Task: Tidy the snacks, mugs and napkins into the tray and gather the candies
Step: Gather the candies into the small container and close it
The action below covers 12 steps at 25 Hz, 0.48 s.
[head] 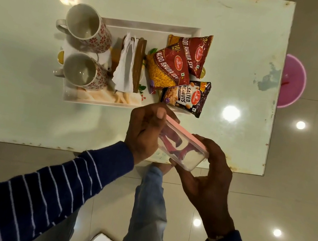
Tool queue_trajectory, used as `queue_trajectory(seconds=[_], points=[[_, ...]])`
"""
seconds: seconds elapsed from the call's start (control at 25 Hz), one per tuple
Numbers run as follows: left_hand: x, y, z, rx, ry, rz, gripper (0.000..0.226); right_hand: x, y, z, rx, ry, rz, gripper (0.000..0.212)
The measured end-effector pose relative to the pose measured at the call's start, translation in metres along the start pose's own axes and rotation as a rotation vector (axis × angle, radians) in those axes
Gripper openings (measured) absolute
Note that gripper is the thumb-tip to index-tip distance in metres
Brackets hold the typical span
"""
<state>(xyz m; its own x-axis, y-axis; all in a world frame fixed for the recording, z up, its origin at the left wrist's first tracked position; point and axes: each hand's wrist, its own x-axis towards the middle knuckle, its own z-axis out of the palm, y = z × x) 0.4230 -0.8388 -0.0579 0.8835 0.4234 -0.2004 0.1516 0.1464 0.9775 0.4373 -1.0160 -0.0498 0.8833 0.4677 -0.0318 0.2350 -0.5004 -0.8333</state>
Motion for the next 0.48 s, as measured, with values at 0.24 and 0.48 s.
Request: queue_trajectory(seconds=[0.24,0.48], points=[[0.002,0.012,0.023,0.118,-0.167,-0.267,0.06,-0.007,0.019,-0.027,-0.288,0.058,-0.183,0.058],[0.0,0.015,0.047,-0.183,-0.12,-0.78,0.016,-0.019,0.021,-0.033,-0.335,0.127,-0.223,0.055]])
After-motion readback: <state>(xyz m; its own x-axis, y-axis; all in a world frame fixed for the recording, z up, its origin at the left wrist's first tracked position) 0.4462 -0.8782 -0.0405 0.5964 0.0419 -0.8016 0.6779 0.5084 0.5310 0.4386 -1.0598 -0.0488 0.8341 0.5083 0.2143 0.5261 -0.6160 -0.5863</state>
